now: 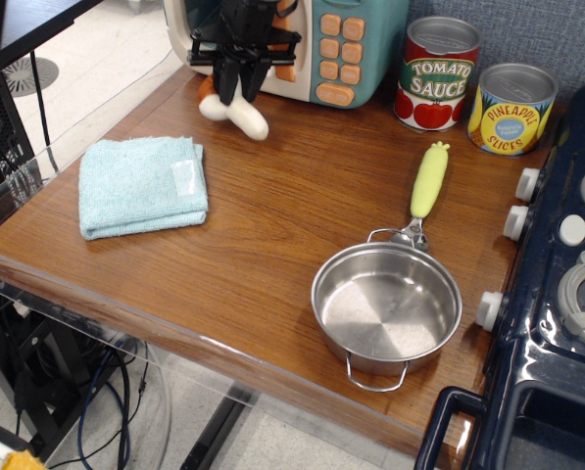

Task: Pickup mushroom from the plate and place it on the top left of the table

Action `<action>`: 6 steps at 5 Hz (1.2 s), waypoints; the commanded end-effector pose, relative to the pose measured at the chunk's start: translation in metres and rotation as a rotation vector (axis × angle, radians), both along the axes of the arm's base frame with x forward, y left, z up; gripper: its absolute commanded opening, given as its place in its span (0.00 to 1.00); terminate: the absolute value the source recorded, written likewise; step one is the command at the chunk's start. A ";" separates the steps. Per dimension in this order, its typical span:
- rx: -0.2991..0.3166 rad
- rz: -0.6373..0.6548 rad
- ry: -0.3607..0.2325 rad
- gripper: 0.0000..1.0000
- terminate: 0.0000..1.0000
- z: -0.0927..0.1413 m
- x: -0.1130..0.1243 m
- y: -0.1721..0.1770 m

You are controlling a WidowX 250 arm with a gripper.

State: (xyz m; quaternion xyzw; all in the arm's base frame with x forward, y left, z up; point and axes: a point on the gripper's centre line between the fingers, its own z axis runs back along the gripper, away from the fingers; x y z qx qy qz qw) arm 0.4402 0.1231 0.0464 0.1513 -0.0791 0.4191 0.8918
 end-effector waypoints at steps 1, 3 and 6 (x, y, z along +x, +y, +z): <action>-0.011 0.022 -0.049 1.00 0.00 0.021 -0.002 0.009; -0.014 0.004 -0.041 1.00 0.00 0.028 -0.003 0.002; -0.027 -0.056 -0.160 1.00 0.00 0.075 -0.012 -0.016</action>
